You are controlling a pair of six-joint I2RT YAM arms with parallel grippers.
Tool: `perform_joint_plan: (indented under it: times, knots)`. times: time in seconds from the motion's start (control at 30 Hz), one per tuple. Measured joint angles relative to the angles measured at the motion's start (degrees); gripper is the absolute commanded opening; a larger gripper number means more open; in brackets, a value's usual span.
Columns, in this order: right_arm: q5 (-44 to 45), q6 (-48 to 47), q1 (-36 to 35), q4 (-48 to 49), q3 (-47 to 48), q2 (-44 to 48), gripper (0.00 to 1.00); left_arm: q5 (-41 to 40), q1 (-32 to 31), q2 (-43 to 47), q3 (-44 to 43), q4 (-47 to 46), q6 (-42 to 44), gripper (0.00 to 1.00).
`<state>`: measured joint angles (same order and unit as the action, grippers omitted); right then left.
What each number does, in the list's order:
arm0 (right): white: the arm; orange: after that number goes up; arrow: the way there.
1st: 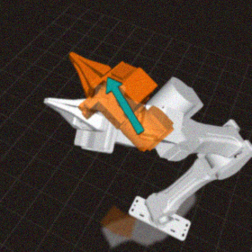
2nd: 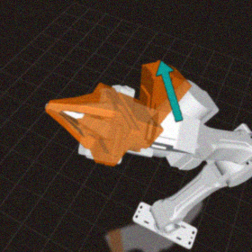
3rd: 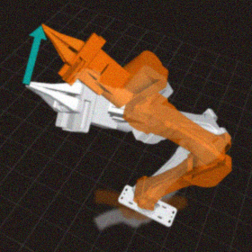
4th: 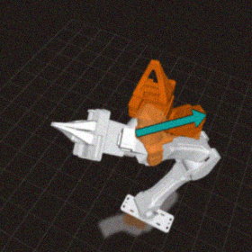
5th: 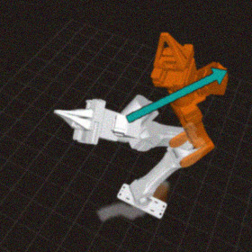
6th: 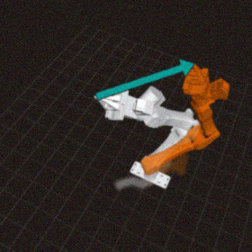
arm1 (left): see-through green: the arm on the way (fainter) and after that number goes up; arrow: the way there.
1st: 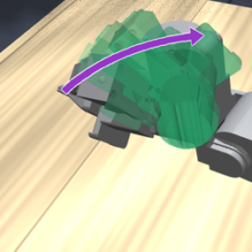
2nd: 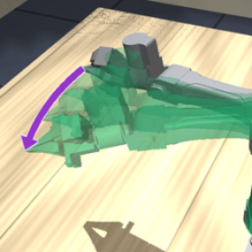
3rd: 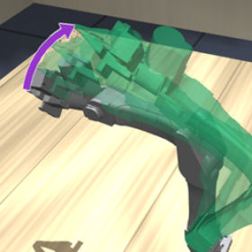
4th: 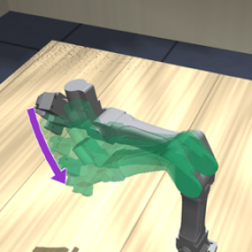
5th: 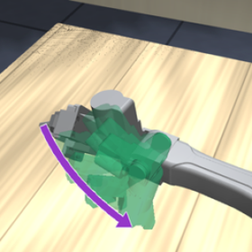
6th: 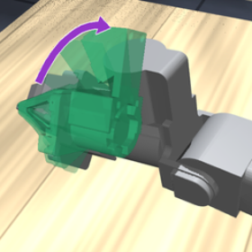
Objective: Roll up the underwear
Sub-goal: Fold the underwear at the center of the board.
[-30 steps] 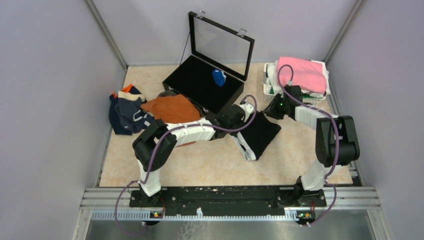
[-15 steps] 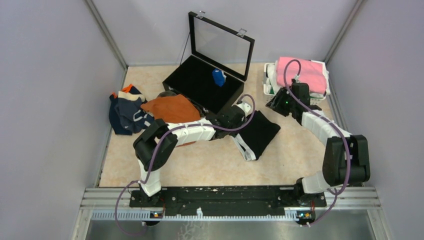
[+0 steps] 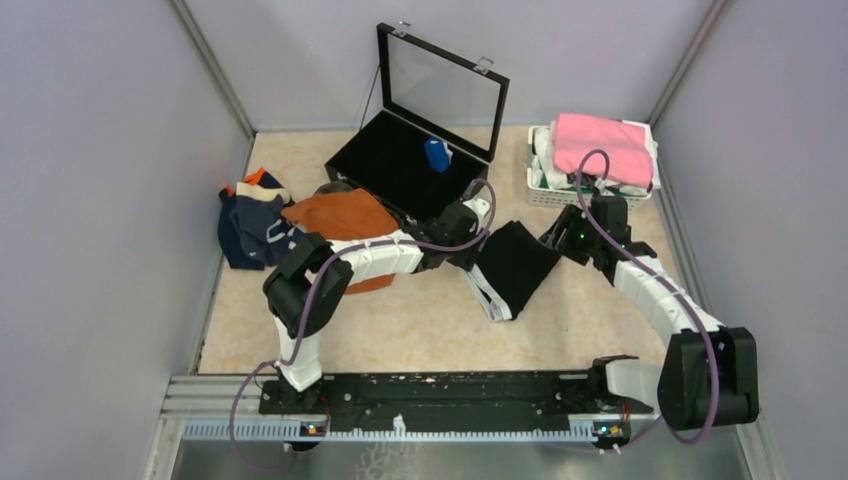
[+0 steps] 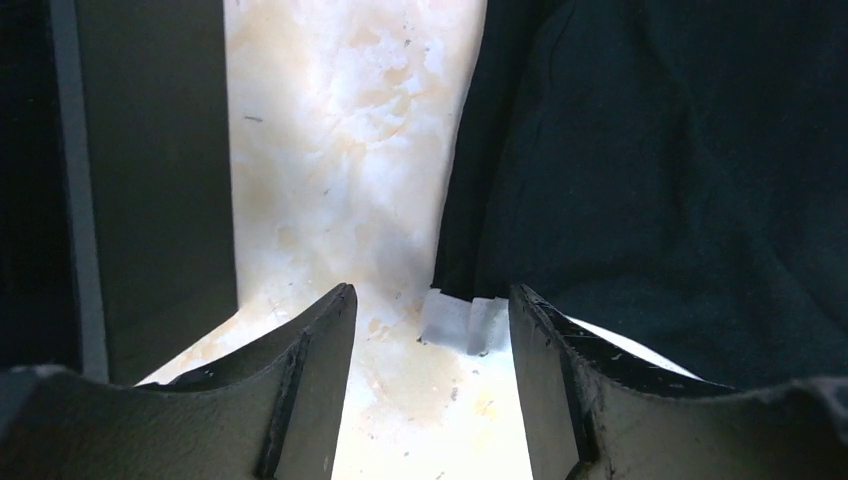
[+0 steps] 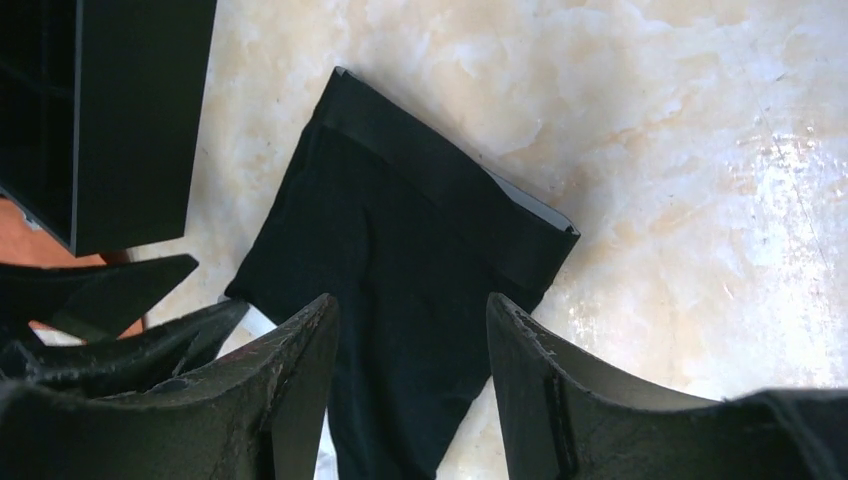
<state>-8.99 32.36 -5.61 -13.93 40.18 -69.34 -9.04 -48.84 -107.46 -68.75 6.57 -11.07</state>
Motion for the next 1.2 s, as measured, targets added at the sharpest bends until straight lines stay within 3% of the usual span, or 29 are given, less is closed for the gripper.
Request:
perform_joint_plan:
  times: [0.37,0.8,0.93,1.2]
  knots:
    - [-0.09,-0.44,0.0,-1.79,-1.95,3.43,0.56,11.96,4.61,-3.08,1.57,-5.2,-4.74,0.57]
    - [-0.13,-0.68,0.0,-2.21,-1.95,4.74,0.56,17.94,5.09,-0.37,7.76,-10.95,-8.79,0.46]
    - [-0.13,-0.83,0.0,-2.21,-1.95,5.11,0.56,18.71,5.09,1.14,10.43,-12.33,-9.86,0.38]
    - [-0.31,-0.87,-0.02,-3.06,-1.95,5.11,0.52,20.22,5.09,1.77,12.92,-14.56,-12.24,0.12]
